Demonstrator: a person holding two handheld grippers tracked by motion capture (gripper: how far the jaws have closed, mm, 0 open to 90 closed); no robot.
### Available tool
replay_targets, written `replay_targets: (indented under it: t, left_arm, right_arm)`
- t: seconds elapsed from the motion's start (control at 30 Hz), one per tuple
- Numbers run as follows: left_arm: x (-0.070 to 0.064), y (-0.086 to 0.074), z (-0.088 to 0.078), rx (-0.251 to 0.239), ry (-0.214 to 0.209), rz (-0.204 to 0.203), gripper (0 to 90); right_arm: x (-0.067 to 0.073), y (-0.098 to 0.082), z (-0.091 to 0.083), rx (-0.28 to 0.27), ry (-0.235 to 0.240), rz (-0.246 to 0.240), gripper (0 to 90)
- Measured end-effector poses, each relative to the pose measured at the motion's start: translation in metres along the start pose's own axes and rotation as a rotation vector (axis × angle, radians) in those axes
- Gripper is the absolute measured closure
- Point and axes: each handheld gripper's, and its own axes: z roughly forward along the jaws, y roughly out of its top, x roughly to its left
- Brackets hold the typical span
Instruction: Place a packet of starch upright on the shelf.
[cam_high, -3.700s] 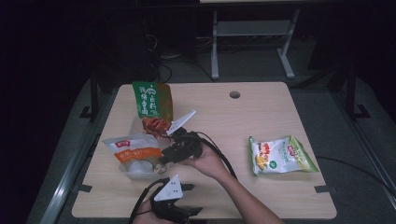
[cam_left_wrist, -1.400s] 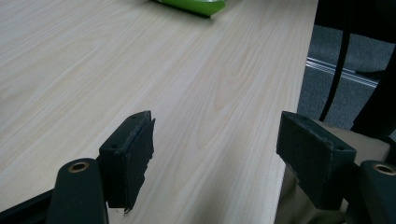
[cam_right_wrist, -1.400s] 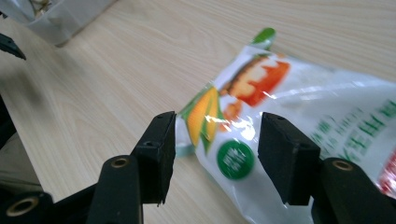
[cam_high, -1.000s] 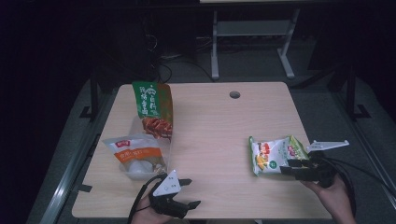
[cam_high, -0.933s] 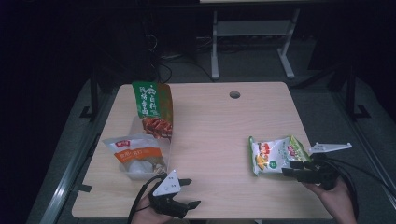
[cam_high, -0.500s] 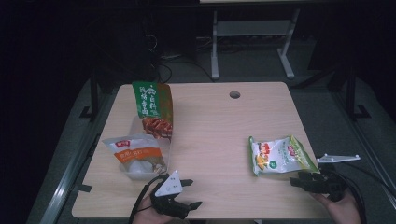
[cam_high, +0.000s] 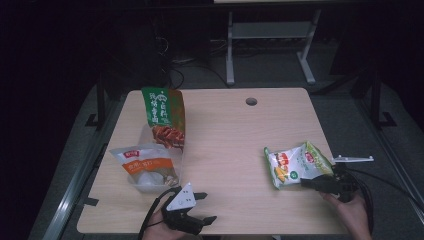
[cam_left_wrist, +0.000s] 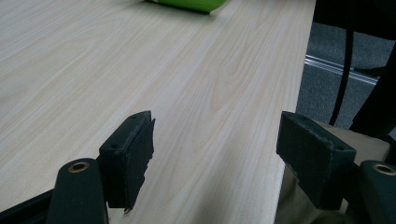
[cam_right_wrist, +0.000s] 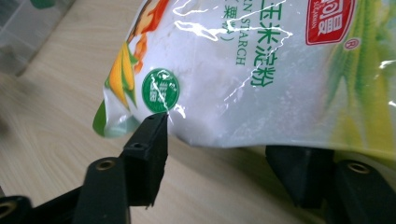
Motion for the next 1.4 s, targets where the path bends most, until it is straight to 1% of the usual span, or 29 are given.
replay_targets:
  t: [0.1,0.17,0.2,0.23,0.3,0.4,0.43,0.5,0.57,0.6,0.67,0.73,0.77,0.9,0.97,1.0,1.03,1.07,1.13,1.2,1.27,1.4]
  left_arm:
    - [0.000,0.000,0.000,0.002,-0.001,0.004,26.9]
    - [0.000,0.000,0.001,0.003,-0.001,0.001,27.0]
    - [-0.001,0.000,0.002,0.006,-0.004,0.002,27.0]
    - [-0.001,0.000,0.002,0.008,-0.005,0.003,27.0]
    - [-0.001,0.000,0.002,0.008,-0.005,0.005,27.0]
    - [-0.001,0.000,0.002,0.008,-0.004,0.004,27.0]
    - [-0.001,0.000,0.002,0.006,-0.004,0.002,27.0]
    - [-0.001,0.000,0.002,0.006,-0.004,0.002,27.0]
    - [-0.001,0.000,0.002,0.007,-0.004,0.003,27.0]
    - [-0.001,0.000,0.003,0.009,-0.005,0.001,27.0]
    - [-0.002,0.000,0.003,0.009,-0.005,0.003,27.0]
    - [-0.001,0.000,0.003,0.009,-0.005,0.002,27.0]
    - [-0.001,0.000,0.003,0.008,-0.004,0.002,27.0]
    - [-0.001,0.001,0.002,-0.001,-0.004,-0.007,27.0]
    - [-0.001,0.001,0.002,-0.002,-0.002,-0.005,27.0]
    - [-0.001,0.002,0.002,-0.001,-0.001,-0.004,27.0]
    - [0.000,0.002,0.002,-0.003,-0.003,-0.007,27.0]
    - [0.000,0.003,0.002,-0.005,-0.006,-0.011,27.0]
    - [0.001,0.004,0.002,-0.015,-0.002,-0.018,27.0]
    - [0.002,0.004,0.003,-0.022,0.000,-0.031,27.0]
    - [0.004,0.005,0.005,-0.030,0.002,-0.044,27.0]
    - [0.009,0.012,0.009,-0.029,0.009,-0.048,27.0]
  right_arm:
    - [-0.005,0.003,0.006,-0.002,0.031,0.053,43.2]
    - [-0.008,0.006,0.007,-0.023,0.055,0.079,49.6]
    - [-0.009,0.007,0.007,-0.031,0.064,0.073,54.8]
    - [-0.008,0.010,0.007,-0.041,0.068,0.065,57.3]
    - [-0.007,0.013,0.007,-0.034,0.054,0.058,55.9]
    - [-0.009,0.016,0.008,-0.042,0.056,0.067,56.1]
    - [-0.009,0.017,0.008,-0.043,0.057,0.071,58.4]
    - [-0.009,0.019,0.009,-0.051,0.040,0.062,65.7]
    - [-0.008,0.021,0.009,-0.056,0.007,0.059,76.9]
    - [-0.008,0.022,0.009,-0.060,-0.007,0.050,78.6]
    - [-0.007,0.025,0.011,-0.063,-0.019,0.037,85.3]
    - [-0.002,0.028,0.012,-0.063,-0.044,-0.001,87.3]
    - [0.000,0.029,0.012,-0.065,-0.052,-0.009,87.6]
    - [0.011,0.036,0.010,-0.068,-0.072,-0.073,88.6]
    - [0.017,0.039,0.008,-0.075,-0.066,-0.104,88.8]
    - [0.021,0.041,0.007,-0.080,-0.060,-0.108,88.9]
    - [0.024,0.042,0.006,-0.085,-0.050,-0.131,89.0]
    - [0.028,0.044,0.005,-0.088,-0.044,-0.141,89.0]
    - [0.034,0.046,0.003,-0.086,-0.035,-0.171,89.0]
    - [0.041,0.049,0.002,-0.086,-0.022,-0.211,89.1]
    - [0.047,0.050,0.002,-0.088,-0.013,-0.239,89.1]
    - [0.055,0.050,0.001,-0.100,0.017,-0.295,89.2]
